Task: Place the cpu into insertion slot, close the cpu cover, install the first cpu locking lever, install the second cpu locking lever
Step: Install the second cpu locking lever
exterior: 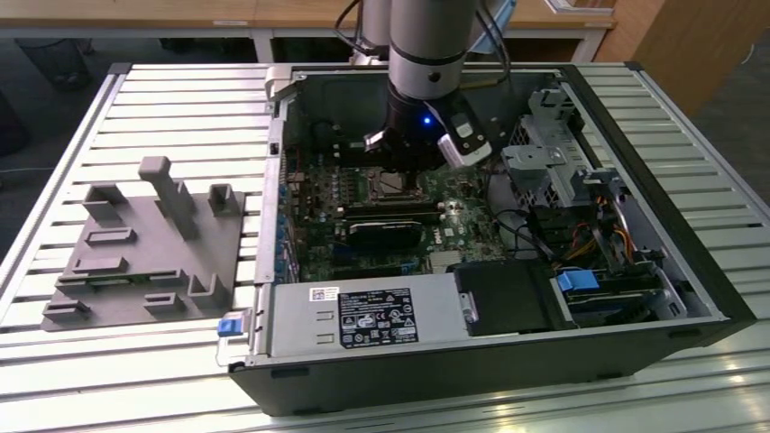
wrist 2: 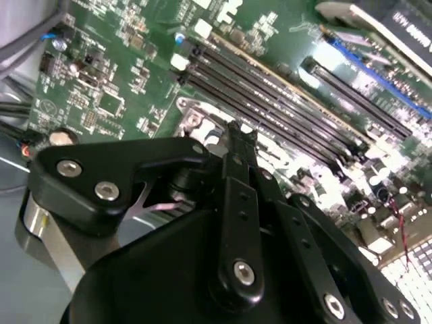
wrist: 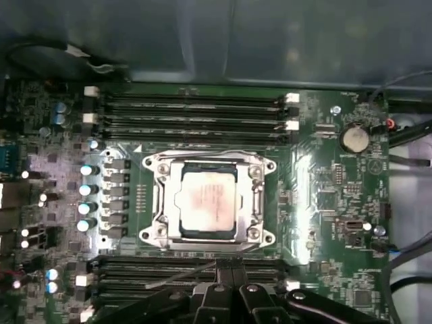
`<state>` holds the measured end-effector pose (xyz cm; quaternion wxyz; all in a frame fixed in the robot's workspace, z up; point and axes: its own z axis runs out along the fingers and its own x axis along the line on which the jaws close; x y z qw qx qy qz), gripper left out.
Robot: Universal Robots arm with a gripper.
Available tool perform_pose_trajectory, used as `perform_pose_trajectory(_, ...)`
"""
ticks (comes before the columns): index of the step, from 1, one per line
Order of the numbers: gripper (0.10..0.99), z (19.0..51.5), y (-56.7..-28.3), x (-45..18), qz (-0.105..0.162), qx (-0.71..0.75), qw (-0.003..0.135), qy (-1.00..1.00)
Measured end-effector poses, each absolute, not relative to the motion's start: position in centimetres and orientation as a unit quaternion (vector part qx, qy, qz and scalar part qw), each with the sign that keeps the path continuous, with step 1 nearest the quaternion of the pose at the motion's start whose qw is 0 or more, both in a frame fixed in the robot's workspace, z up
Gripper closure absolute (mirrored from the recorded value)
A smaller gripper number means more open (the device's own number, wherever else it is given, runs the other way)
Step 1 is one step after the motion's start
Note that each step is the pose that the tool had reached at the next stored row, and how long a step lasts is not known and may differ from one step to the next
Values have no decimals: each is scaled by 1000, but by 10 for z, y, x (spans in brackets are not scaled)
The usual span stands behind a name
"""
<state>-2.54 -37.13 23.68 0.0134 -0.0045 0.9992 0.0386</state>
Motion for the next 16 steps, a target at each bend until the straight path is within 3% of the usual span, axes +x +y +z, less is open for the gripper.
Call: perform_pose_trajectory(16, 980, 223, -379, -51, 54, -4, 14, 998)
